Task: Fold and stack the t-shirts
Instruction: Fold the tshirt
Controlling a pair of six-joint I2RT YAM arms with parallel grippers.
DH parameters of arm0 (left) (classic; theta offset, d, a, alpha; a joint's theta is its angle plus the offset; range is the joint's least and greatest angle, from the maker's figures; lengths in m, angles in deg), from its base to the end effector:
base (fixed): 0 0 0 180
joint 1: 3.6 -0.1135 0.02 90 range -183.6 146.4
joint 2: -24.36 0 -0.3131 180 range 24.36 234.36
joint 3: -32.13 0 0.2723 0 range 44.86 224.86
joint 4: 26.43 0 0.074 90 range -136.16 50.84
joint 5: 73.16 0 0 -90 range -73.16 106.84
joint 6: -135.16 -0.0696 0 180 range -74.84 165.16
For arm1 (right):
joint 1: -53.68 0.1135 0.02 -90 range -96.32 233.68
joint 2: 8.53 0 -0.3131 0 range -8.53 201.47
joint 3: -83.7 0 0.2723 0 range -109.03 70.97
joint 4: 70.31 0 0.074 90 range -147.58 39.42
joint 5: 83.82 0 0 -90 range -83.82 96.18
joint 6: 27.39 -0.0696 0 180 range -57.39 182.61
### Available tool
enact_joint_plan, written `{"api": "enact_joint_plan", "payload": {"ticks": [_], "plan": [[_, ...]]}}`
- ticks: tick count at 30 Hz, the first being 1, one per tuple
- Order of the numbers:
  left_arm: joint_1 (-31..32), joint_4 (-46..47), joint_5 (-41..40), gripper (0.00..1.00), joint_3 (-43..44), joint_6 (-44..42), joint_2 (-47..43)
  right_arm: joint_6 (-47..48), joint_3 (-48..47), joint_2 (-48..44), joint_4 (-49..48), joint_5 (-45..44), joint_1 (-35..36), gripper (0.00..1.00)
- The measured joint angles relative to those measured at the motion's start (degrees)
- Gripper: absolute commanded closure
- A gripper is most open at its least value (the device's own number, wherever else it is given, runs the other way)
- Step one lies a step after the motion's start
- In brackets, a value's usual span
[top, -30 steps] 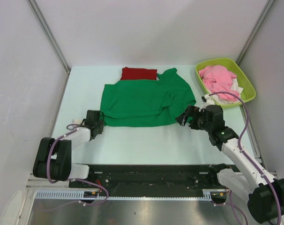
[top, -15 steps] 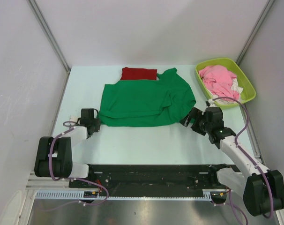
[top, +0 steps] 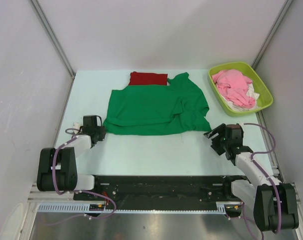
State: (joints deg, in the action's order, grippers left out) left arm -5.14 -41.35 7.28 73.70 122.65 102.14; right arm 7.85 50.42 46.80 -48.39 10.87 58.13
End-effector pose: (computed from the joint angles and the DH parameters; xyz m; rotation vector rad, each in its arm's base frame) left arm 0.2625 0.0186 0.1476 -1.6361 1.8685 -0.3753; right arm 0.1964 0.0210 0.1692 0.9889 2.2046 0.5930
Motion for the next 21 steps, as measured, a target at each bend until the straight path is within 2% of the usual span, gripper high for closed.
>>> {"api": "enact_joint_plan", "payload": {"ticks": [4,12,13,16,19,21], "plan": [[-0.3,0.0,1.0,1.0,0.0,-0.3,-0.4,-4.4,1.3,2.8,-3.3,-1.7,-0.3,0.29],[-0.8,-0.1,2.0,1.0,0.0,-1.5,-1.7,-9.8,1.3,12.2,-16.0,-3.6,-0.6,0.34],[-1.0,-0.1,2.2,1.0,0.0,-1.5,-2.0,-10.0,1.2,13.4,-17.6,-4.0,-0.7,0.4],[-1.3,-0.1,2.4,1.0,0.0,-1.9,-2.8,-10.8,0.3,17.5,-21.5,-4.5,-1.2,0.51],[-2.2,-0.1,2.9,1.0,0.0,-2.5,-3.3,-11.5,-0.5,21.0,-24.4,-4.4,-1.6,0.53],[-3.0,-0.2,3.3,1.0,0.0,-2.8,-3.3,-11.7,-0.9,22.4,-25.9,-4.5,-1.7,0.48]]}}
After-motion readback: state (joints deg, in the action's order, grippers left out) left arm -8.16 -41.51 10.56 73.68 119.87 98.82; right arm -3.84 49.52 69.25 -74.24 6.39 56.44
